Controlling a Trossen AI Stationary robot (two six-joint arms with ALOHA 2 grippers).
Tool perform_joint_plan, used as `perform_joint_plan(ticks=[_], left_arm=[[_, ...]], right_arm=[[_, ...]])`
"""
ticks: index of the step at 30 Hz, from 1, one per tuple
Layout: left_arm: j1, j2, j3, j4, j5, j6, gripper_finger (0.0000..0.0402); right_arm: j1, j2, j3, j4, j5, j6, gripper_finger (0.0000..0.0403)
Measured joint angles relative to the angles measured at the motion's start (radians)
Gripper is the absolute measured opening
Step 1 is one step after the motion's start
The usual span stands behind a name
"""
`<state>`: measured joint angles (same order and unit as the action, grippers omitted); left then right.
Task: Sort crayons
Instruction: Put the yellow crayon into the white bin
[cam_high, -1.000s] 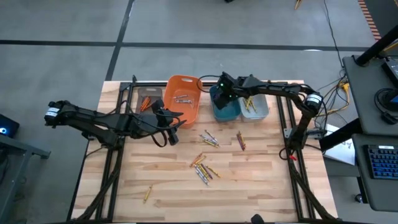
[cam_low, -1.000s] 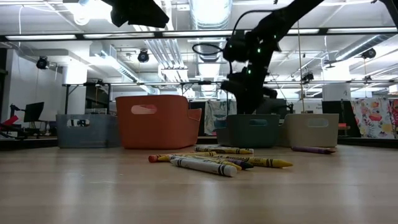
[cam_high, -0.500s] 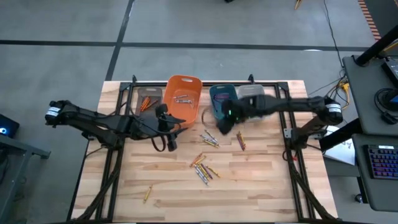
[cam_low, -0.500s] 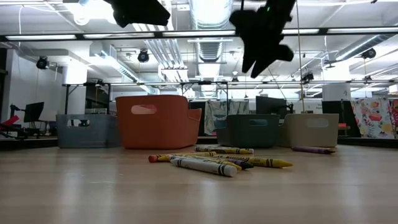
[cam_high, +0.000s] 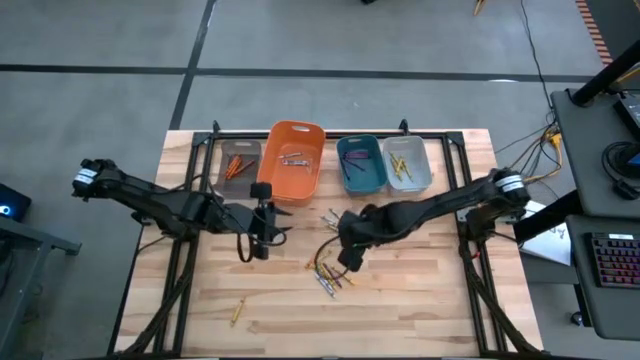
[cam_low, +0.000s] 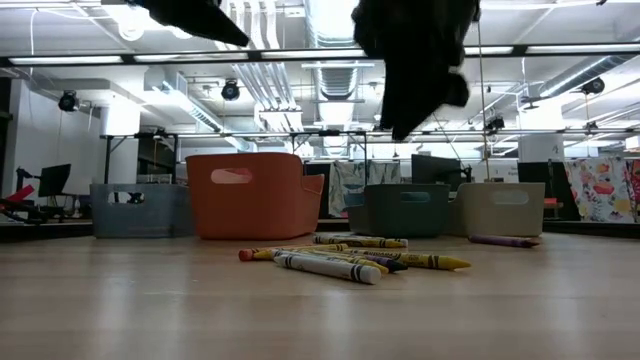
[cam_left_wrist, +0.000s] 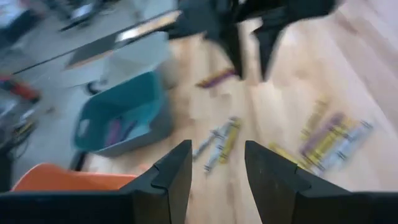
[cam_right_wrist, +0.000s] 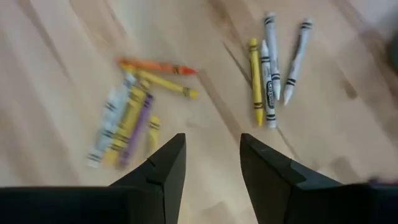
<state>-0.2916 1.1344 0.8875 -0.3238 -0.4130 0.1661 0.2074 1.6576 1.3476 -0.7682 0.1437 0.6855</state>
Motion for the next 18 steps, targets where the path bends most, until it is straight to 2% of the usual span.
perform_joint_plan(ticks=[5, 11, 15, 18], left_arm=[[-0.001, -0.046, -0.039, 0.002, 0.181, 0.088, 0.0131], [0.0, -0.143, -0.146, 0.077, 0.195, 0.136, 0.0131], [0.0, -0.217, -0.228, 0.202, 0.195, 0.163, 0.0131], [0.0, -0.26, -0.286, 0.34, 0.196, 0.243, 0.0131]], right_arm=[[0.013, 0.101, -0.004, 0.028, 0.093, -0.161, 0.0139], [0.045, 0.156, -0.029, 0.131, 0.128, -0.265, 0.0139], [0.076, 0.156, -0.053, 0.169, 0.202, -0.314, 0.0139], [0.078, 0.149, -0.068, 0.209, 0.267, -0.363, 0.0139]])
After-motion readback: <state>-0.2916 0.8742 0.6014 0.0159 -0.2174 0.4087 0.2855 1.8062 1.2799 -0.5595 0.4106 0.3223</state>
